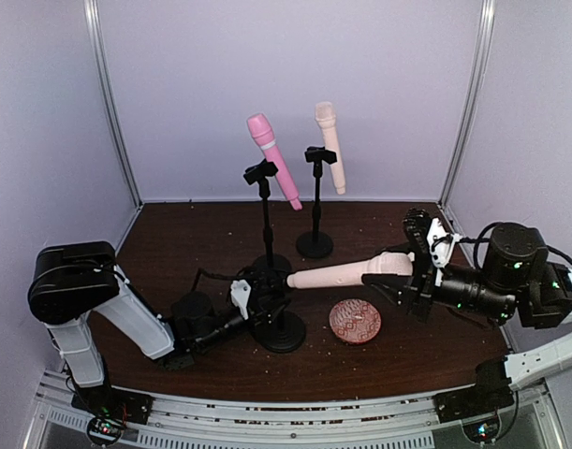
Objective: Attach the microphones to the stand
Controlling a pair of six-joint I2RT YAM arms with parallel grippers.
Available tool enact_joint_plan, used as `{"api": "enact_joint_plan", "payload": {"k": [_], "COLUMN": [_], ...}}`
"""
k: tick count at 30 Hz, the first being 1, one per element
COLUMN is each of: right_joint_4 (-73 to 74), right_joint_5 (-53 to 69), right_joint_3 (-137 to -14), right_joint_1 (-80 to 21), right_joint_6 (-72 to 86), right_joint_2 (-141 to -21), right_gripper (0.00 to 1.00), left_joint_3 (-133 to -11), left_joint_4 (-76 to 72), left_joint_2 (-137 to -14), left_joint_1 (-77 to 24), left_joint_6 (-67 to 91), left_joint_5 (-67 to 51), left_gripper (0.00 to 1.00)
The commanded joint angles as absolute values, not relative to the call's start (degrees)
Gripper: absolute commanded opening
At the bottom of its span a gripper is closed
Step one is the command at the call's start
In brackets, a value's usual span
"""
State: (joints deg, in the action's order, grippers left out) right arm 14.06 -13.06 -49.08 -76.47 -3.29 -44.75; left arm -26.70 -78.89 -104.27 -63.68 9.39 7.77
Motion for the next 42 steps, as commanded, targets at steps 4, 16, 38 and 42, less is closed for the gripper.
{"api": "enact_joint_plan", "payload": {"k": [4,16,38,42], "right_joint_4": [9.05,18.84,29.11,37.55], "right_joint_5": [-13.60,-12.82,-19.55,-16.41], "right_joint_3": [-45.64,-48.72,-59.87,-67.45], "right_joint_1": [-76.33,-76.47,-77.14,-77.16], "right_joint_6": [-7.66,-15.88,16.69,15.05], "right_joint_2": [-46.70,-48.00,-62.86,-65.05], "right_gripper": [0.00,0.00,0.00,0.00], "left_joint_3": [-27.16,-27.15,-26.10,-26.24], "left_joint_4": [-87.98,-87.94,-88.07,-88.06], "left_joint_2": [-104.16,-104.02,-103.18,-103.27], "left_joint_1": [-63.61,-63.63,-64.07,-64.07], "left_joint_6": [9.75,9.81,9.40,9.32], "left_joint_5": [7.21,7.13,7.80,7.56], "left_gripper": [0.00,0.00,0.00,0.00]}}
